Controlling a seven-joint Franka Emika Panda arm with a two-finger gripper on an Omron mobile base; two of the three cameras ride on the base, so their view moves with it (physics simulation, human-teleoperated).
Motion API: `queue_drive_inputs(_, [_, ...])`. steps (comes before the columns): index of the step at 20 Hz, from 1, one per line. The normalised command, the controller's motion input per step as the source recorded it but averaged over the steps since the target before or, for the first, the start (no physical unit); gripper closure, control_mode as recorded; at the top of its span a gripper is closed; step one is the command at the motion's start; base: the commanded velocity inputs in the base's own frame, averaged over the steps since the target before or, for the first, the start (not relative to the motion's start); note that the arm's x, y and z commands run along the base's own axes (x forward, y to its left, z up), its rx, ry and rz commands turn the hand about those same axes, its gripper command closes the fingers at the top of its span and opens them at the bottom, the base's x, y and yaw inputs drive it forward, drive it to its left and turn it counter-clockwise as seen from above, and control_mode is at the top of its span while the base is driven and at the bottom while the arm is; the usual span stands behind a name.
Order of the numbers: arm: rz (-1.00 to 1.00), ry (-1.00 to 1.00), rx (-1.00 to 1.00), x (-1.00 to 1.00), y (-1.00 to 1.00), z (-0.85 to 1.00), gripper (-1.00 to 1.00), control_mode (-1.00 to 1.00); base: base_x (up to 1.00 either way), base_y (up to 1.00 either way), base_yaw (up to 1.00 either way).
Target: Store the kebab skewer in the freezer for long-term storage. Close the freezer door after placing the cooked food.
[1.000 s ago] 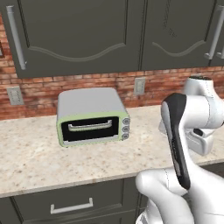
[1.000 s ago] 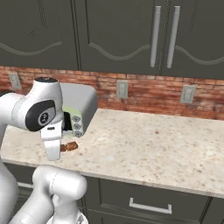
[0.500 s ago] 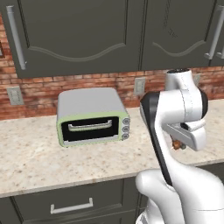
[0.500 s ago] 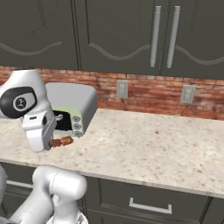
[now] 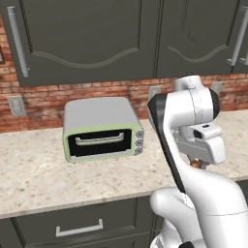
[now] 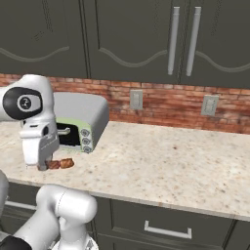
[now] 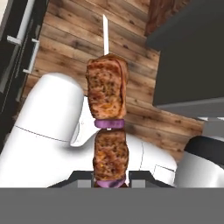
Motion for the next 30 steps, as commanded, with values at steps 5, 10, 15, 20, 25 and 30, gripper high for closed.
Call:
queue_drive_inputs(5, [0.00,-0.07,0.00,-0.35,0.05,0.00,1.00,-1.00,0.00,0.00,0.00])
queue_drive_inputs(10, [0.00,-0.20,0.01,-0.16,-0.01,0.07,1.00,-1.00,0.00,0.00,0.00])
queue_drive_inputs(15, [0.00,-0.07,0.02,0.00,-0.05,0.28,1.00,-1.00,0.00,0.00,0.00])
queue_drive_inputs(20, [0.04,-0.01,0.08,0.00,-0.10,0.27,1.00,-1.00,0.00,0.00,0.00])
queue_drive_inputs(25, [0.00,0.00,0.01,0.00,-0.13,0.02,1.00,-1.00,0.00,0.00,0.00])
queue_drive_inputs(30, [0.00,0.00,0.00,0.00,0.00,0.00,1.00,-1.00,0.00,0.00,0.00])
